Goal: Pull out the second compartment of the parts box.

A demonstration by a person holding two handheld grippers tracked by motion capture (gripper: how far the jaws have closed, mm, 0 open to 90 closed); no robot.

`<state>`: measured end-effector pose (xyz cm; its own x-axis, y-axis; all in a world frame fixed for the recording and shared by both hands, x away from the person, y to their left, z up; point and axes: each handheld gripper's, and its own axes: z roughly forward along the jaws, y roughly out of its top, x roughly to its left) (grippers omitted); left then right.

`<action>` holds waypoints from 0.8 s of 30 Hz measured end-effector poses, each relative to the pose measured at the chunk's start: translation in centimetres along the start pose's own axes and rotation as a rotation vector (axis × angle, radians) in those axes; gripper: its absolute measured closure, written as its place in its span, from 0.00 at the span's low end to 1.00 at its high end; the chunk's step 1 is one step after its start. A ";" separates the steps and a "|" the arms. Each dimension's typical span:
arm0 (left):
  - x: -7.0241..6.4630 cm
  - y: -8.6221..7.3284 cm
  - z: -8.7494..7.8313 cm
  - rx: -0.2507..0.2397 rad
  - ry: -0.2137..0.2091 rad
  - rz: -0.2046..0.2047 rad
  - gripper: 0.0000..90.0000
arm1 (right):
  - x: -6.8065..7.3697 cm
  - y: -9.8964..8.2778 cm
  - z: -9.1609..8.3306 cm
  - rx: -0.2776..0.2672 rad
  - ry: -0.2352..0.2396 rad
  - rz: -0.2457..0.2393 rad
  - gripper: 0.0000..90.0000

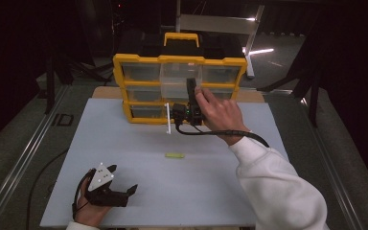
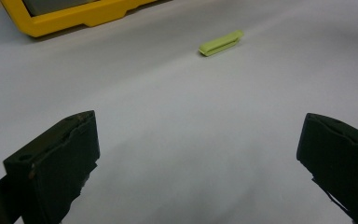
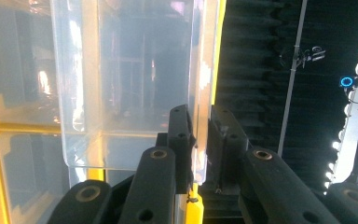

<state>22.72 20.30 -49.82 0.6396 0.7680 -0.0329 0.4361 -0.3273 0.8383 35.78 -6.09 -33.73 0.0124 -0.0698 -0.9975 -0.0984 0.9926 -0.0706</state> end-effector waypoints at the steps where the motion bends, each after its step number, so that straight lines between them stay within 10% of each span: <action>1: 0.0 0.0 0.0 0.001 0.000 0.000 0.00 | 0.0 0.0 -0.1 -0.001 -0.001 0.000 0.88; 24: 0.0 0.0 0.0 0.000 0.001 0.000 0.00 | 0.5 -0.2 -1.5 -0.015 -0.001 0.007 0.88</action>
<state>22.70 20.31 -49.81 0.6386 0.7689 -0.0323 0.4362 -0.3271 0.8383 34.35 -6.45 -34.20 0.0129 -0.0622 -0.9980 -0.1133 0.9915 -0.0633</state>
